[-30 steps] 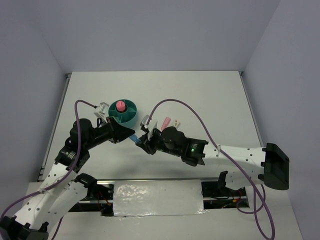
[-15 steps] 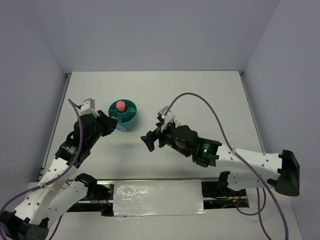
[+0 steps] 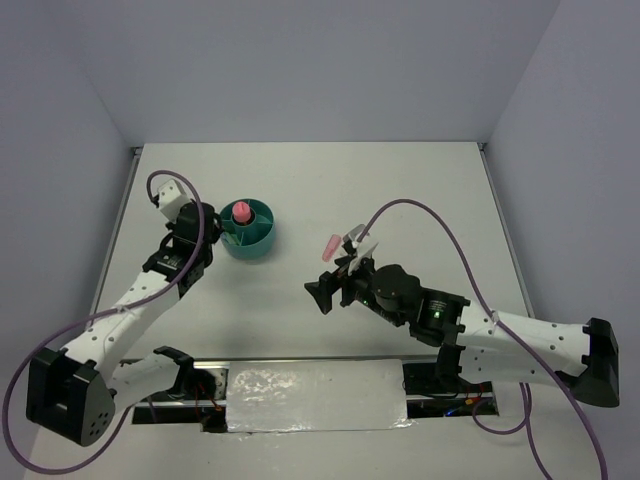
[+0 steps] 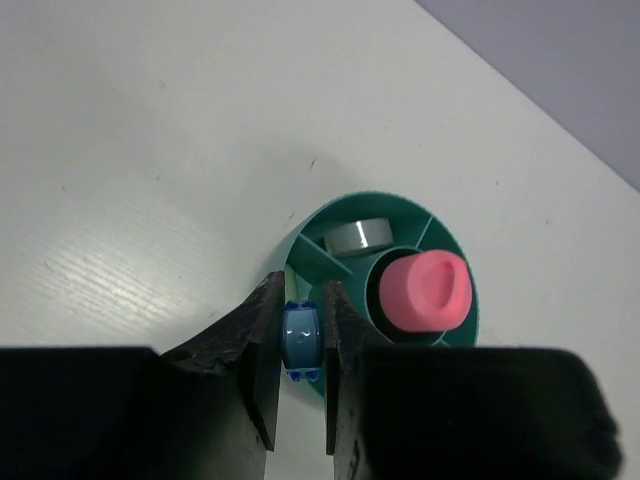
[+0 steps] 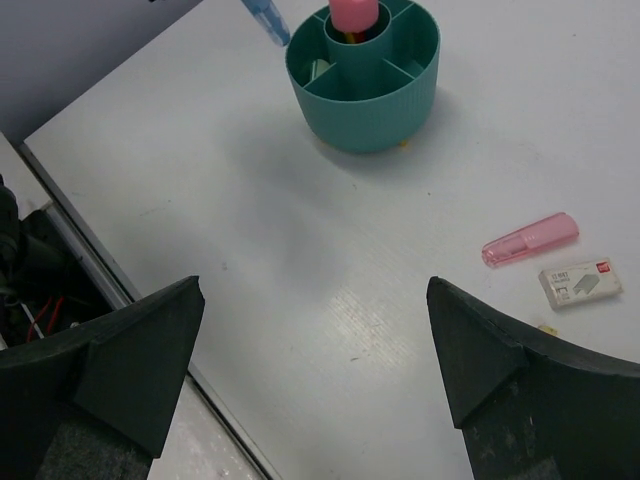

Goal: Sort the stationery into containers
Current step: Place the stationery in the storage box, then pick up the stationery from the center of the board.

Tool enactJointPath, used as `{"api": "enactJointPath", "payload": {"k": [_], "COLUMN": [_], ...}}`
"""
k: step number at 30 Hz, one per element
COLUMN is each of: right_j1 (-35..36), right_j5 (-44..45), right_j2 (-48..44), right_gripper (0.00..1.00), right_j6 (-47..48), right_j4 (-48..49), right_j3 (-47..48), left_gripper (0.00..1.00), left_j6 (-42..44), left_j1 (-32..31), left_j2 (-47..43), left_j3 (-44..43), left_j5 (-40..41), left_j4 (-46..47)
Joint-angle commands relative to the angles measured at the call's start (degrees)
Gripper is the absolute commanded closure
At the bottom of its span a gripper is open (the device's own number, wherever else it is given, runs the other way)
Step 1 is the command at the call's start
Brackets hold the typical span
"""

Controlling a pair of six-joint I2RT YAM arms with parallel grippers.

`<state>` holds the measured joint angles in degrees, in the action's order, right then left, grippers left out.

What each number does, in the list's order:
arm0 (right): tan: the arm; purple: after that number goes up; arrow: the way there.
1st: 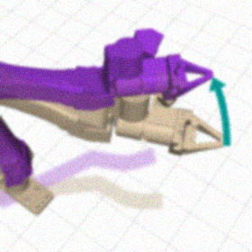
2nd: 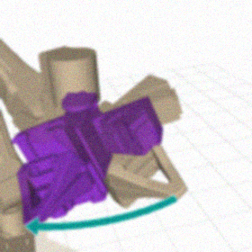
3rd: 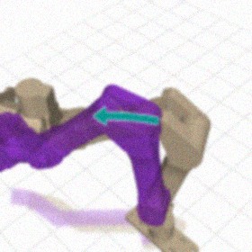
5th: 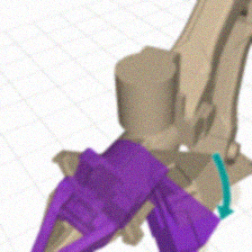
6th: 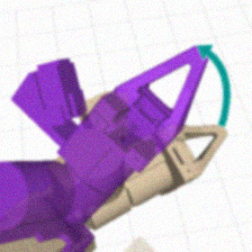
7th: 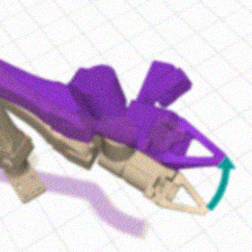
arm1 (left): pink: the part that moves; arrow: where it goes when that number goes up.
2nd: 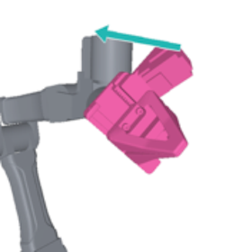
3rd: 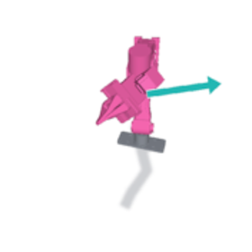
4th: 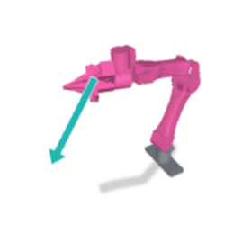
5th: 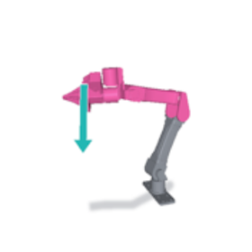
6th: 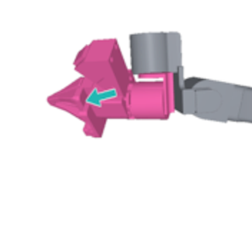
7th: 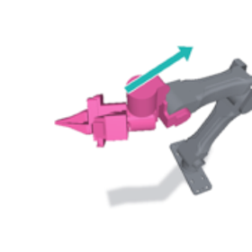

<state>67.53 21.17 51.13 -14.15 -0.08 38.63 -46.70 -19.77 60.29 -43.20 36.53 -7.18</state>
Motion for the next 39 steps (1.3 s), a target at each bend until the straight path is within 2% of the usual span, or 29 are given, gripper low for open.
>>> {"api": "enactJointPath", "payload": {"k": [1,4,8,12,16,17,18,21,23,25,27,28,29,34,35,37,38,39], "right_j1": [0.0,0.1,0.0,0.0,0.0,0.0,-0.1,-0.8,-2.8,-6.9,-13.8,-15.2,-17.0,-18.1,-18.2,-18.3,-18.6,-19.2], "right_j5": [-1.1,-1.5,-2.2,-3.4,-2.8,-2.5,-2.4,-1.3,3.5,4.5,3.6,5.1,6.4,11.7,12.4,13.8,14.4,14.3], "right_j2": [-1.3,-1.3,-1.5,-2.4,-2.5,-2.4,-2.1,-0.3,2.2,7.5,12.2,16.8,19.2,33.6,39.4,44.9,50.1,52.6], "right_gripper": [0.0,0.0,0.0,0.0,0.0,0.0,0.0,0.0,0.0,0.0,0.0,0.0,0.0,0.05,0.09,0.12,0.18,0.2], "right_j6": [-0.3,0.2,0.4,0.8,0.7,0.6,0.4,-0.4,-5.2,-12.9,-18.3,-22.9,-24.8,-30.6,-32.0,-33.2,-35.0,-35.7], "right_j4": [0.4,0.4,0.4,1.4,1.6,1.5,1.4,0.5,-1.5,-7.2,-14.6,-16.8,-20.2,-26.8,-30.0,-33.0,-36.0,-37.2], "right_j3": [-0.6,-0.9,-1.5,-2.7,-2.9,-2.8,-2.6,-1.5,0.3,3.7,8.3,9.9,11.4,24.5,27.0,34.8,39.2,41.0], "left_gripper": [1.0,0.96,0.85,0.62,0.48,0.37,0.32,0.21,0.15,0.1,0.05,0.01,0.01,0.01,0.01,0.01,0.01,0.01], "left_j6": [0.6,0.2,-0.2,-1.6,-3.0,-3.1,-3.6,-3.9,-4.0,-3.3,-0.8,1.8,2.9,11.8,12.7,15.7,16.9,19.5], "left_j1": [1.7,2.5,3.0,3.2,3.4,3.5,3.5,3.5,3.4,3.5,3.5,3.4,3.4,3.2,3.1,3.1,3.0,3.1], "left_j2": [1.2,2.2,3.9,6.0,6.9,6.9,6.3,4.0,1.3,-1.7,-3.6,-4.8,-5.4,-10.7,-11.8,-16.2,-17.7,-20.3], "left_j3": [-1.3,-0.6,0.1,0.8,2.2,2.2,2.2,2.2,1.6,-0.1,-2.7,-4.9,-5.7,-9.8,-10.1,-10.6,-10.7,-10.9], "left_j5": [1.3,-0.9,-2.4,-3.6,-5.2,-5.2,-5.2,-5.1,-5.4,-7.6,-11.0,-15.2,-17.4,-28.3,-30.1,-31.3,-31.8,-33.0], "left_j4": [9.2,11.2,13.2,13.5,13.8,13.3,12.4,10.6,8.5,3.9,-0.3,-2.0,-4.0,-16.3,-18.3,-22.7,-23.9,-24.9]}}
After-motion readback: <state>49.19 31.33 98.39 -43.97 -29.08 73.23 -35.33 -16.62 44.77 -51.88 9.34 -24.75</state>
